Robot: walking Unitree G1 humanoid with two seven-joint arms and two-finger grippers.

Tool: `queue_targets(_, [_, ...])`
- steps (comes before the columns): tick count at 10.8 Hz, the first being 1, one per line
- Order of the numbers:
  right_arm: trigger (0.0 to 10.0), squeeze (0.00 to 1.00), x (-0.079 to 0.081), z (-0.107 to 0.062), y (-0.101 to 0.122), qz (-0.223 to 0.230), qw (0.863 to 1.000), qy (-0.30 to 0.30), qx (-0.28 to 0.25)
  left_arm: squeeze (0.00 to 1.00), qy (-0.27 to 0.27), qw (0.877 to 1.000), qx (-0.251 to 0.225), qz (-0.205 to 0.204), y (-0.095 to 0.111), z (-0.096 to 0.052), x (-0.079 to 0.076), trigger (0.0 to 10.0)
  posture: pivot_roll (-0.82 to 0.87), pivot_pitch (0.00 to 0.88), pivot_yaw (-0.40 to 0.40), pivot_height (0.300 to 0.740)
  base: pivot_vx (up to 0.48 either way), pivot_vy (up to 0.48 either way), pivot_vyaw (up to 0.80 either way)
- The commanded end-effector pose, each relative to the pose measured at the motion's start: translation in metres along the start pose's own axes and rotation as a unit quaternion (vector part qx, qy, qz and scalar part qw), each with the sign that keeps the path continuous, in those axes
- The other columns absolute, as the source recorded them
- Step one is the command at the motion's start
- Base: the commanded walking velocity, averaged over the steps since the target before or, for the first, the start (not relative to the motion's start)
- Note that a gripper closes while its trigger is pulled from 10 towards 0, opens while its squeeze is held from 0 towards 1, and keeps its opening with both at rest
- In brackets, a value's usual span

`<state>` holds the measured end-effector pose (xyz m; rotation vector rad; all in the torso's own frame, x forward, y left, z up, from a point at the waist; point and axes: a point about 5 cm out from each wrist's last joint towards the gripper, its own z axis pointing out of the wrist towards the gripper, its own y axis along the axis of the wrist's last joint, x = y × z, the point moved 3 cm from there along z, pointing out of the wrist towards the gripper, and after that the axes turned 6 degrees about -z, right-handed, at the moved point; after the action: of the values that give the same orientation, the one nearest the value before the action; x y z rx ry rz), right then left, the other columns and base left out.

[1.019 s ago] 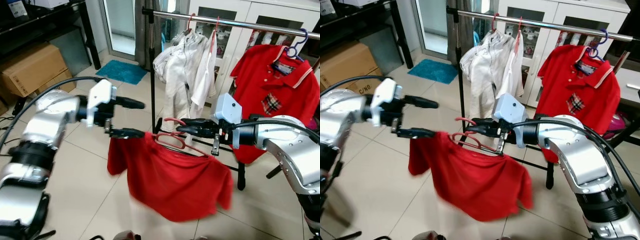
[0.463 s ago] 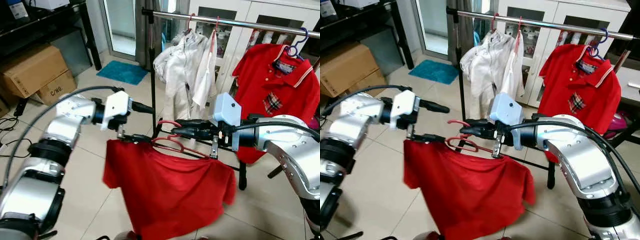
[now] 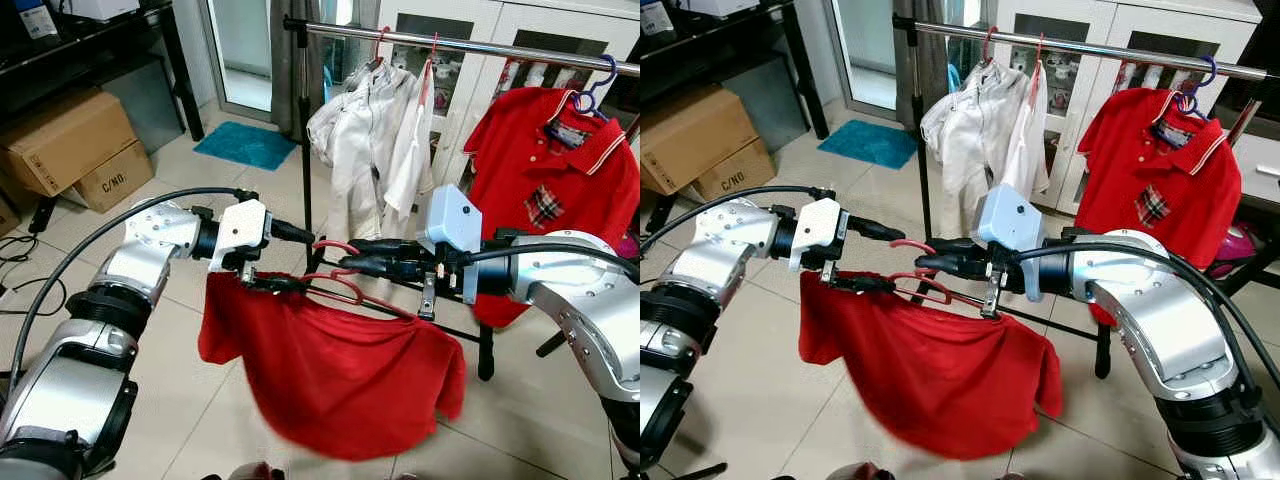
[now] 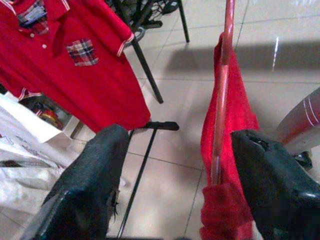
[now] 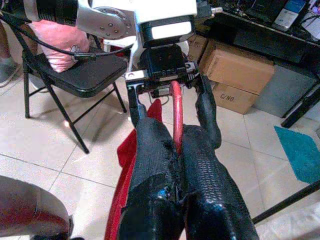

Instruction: Hang hanger

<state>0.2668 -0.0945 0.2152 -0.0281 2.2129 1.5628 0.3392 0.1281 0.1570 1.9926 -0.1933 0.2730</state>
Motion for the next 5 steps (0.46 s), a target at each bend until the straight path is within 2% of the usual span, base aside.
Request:
queue_targets(1, [0.0, 0.0, -0.0016, 0.0003, 0.0128, -0.021, 1.0, 0.0, -0.012, 0.0, -0.005, 1.0, -0.013, -0.01, 0.0007, -0.0001, -0.0009, 0.0, -0.09, 0.0, 0.049, 0.74, 0.0, 0.0, 0.0])
queue_targets(3, [0.0, 0.0, -0.0023, 0.0003, 0.0148, -0.02, 1.0, 0.0, -0.016, 0.0, -0.023, 0.997, -0.041, -0.065, -0.0018, 0.0045, -0.0065, 0.0, -0.09, 0.0, 0.05, 0.74, 0.0, 0.0, 0.0])
queue_targets(4, [0.0, 0.0, -0.0024, 0.0, 0.0152, -0.02, 1.0, 0.0, -0.017, 0.0, -0.022, 0.995, -0.05, -0.082, -0.0035, 0.0065, -0.0079, 0.0, -0.1, 0.0, 0.05, 0.74, 0.0, 0.0, 0.0])
queue_targets(5, [0.0, 0.0, -0.0025, 0.0, 0.0164, -0.02, 1.0, 0.0, -0.018, 0.0, -0.02, 0.995, -0.046, -0.08, -0.0068, 0.0088, -0.0102, 0.0, -0.1, 0.0, 0.05, 0.74, 0.0, 0.0, 0.0])
